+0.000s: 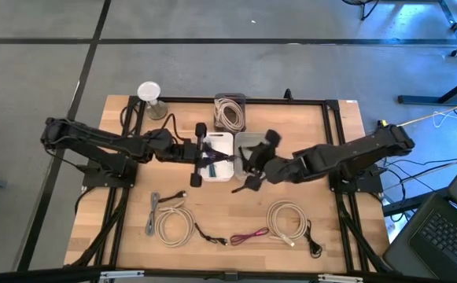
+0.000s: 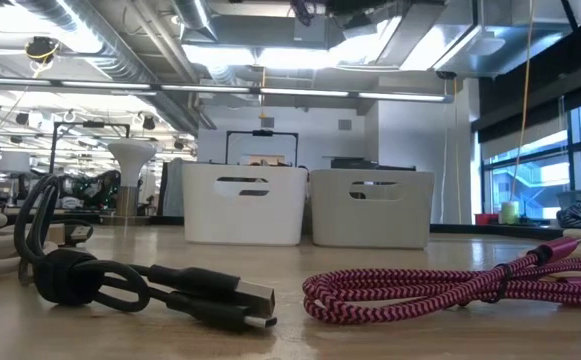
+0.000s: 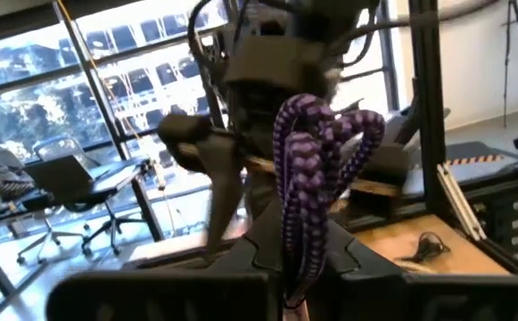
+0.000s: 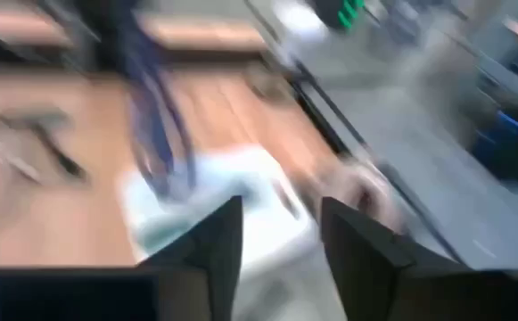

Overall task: Pick & Place USB Port
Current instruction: Put the purple and black charger cable into the white bin

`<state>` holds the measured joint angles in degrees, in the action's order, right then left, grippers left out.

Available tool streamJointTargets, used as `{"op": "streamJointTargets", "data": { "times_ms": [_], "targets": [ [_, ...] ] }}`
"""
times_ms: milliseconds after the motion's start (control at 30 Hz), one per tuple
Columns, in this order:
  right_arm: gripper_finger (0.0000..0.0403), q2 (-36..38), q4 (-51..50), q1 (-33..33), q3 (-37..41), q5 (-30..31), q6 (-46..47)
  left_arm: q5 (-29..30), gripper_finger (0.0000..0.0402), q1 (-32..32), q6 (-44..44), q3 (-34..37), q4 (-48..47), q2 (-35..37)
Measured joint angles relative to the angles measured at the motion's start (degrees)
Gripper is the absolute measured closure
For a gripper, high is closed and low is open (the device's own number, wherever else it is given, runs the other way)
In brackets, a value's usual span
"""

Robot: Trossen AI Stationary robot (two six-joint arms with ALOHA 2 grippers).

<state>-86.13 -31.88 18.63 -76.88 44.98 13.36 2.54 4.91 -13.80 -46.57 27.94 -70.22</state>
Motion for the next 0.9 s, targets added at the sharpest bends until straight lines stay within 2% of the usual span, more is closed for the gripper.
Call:
{"op": "streamJointTargets", "data": {
  "times_ms": [100,267,433,500,600,700,800,900],
  "targets": [
    [0.0221,-0.1,-15.97,0.51,-2.89,4.62,8.9,3.83,0.0393,0.04,-2.87,-1.4,-4.66,0.23],
    [0.0208,-0.1,-39.17,0.57,-4.82,10.55,27.05,13.58,0.0393,-0.87,-7.02,-10.57,-25.12,-2.42],
    [0.0207,-0.1,-57.09,0.28,-4.85,12.93,45.69,14.37,0.0393,-3.1,-12.45,-20.2,-40.05,-8.74],
    [0.0207,-0.07,-58.08,0.28,-4.54,13.15,49.06,14.72,0.0393,-4.46,-16.6,-23.52,-44.87,-12.18],
    [0.0206,1.0,-58.08,0.3,-4.03,13.12,47.72,16.75,0.0393,-6.23,-23.5,-27.49,-53.94,-17.25],
    [0.0206,1.17,-58.0,0.28,-3.99,13.24,47.43,19.75,0.0393,-7.4,-34.69,-29.61,-62.5,-21.27],
    [0.0206,1.8,-58.39,0.28,-4.0,13.7,47.11,24.67,0.0393,-6.98,-45.43,-29.82,-68.14,-24.49],
    [0.0206,1.88,-58.08,0.28,-3.95,13.64,47.04,27.79,0.0393,-6.13,-52.41,-29.88,-69.41,-26.96]
  ]
}}
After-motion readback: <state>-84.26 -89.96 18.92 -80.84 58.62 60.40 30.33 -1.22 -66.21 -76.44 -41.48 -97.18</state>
